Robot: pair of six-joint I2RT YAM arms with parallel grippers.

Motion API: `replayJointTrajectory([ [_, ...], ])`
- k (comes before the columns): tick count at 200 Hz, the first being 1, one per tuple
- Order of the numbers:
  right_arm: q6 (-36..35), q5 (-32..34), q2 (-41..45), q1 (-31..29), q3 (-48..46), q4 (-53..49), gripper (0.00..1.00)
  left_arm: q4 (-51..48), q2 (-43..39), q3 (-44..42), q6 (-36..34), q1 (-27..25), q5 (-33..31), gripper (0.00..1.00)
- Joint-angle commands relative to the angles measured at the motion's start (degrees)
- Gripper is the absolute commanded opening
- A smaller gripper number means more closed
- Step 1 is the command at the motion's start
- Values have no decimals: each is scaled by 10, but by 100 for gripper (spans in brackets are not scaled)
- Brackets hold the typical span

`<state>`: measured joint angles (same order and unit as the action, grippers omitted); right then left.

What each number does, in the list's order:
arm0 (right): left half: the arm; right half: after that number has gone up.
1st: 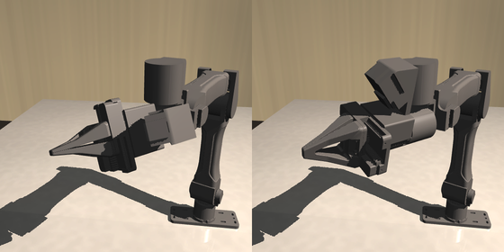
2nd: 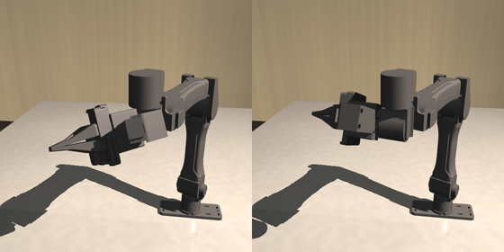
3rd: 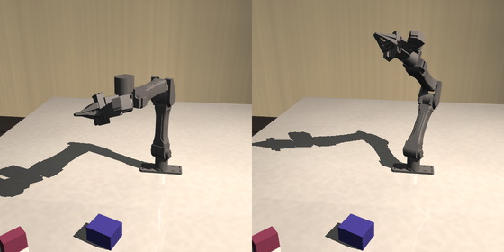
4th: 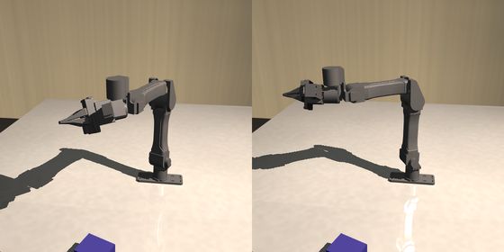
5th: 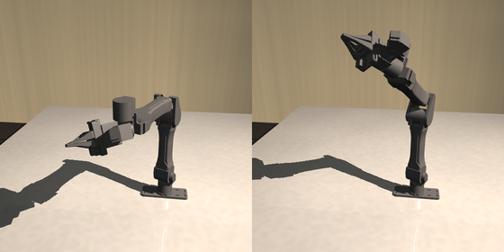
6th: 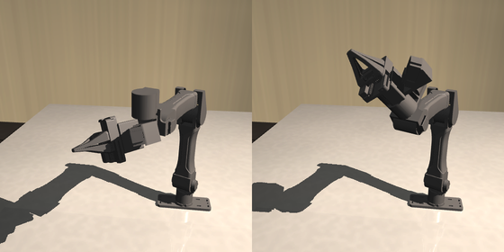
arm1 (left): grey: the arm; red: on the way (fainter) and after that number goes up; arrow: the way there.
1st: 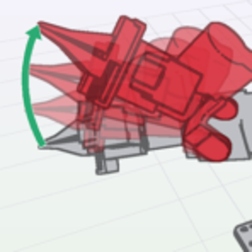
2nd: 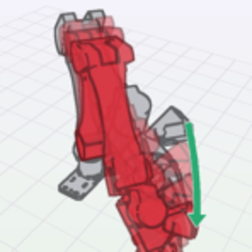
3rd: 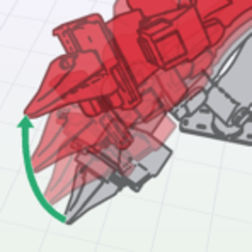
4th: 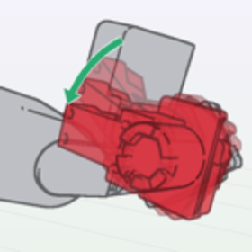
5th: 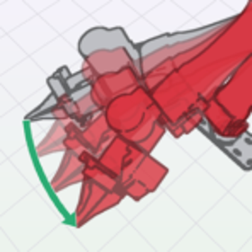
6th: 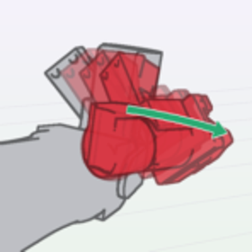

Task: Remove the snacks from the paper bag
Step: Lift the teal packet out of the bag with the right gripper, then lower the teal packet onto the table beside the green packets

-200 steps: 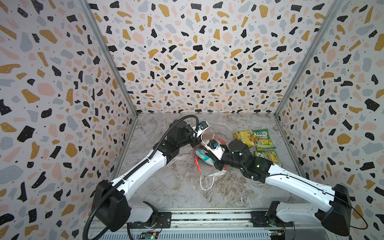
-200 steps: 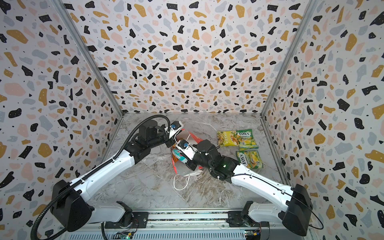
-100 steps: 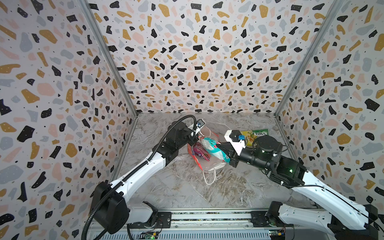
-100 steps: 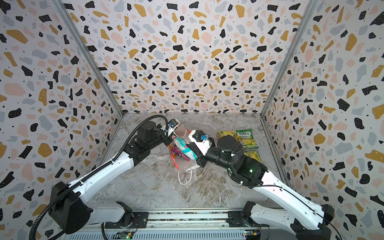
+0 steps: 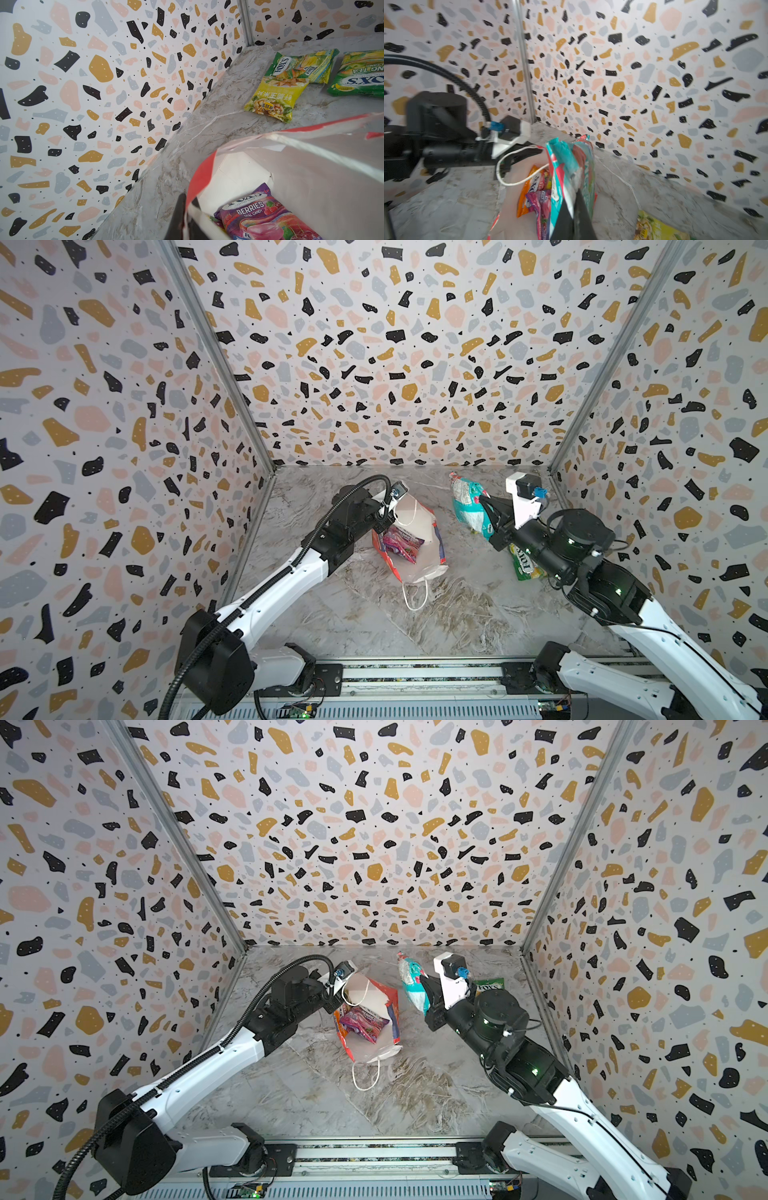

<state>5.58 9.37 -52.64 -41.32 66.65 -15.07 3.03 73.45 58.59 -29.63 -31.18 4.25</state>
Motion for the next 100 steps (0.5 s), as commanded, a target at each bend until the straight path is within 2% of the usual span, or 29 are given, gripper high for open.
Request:
replayJointTrajectory([
  [1,53,-14,-62,52,26,-74,0,60,-29,-3,-20,2,27,0],
  [22,55,-4,-123,55,34,-127,0,53,-34,-6,-31,2,49,0],
  [50,69,16,-165,54,12,-147,0,71,-46,-21,-35,2,70,0],
  [80,104,68,-225,55,16,-199,0,84,-49,-28,-32,2,69,0],
  [100,129,75,-252,54,16,-221,0,85,-42,-27,-30,2,67,0],
])
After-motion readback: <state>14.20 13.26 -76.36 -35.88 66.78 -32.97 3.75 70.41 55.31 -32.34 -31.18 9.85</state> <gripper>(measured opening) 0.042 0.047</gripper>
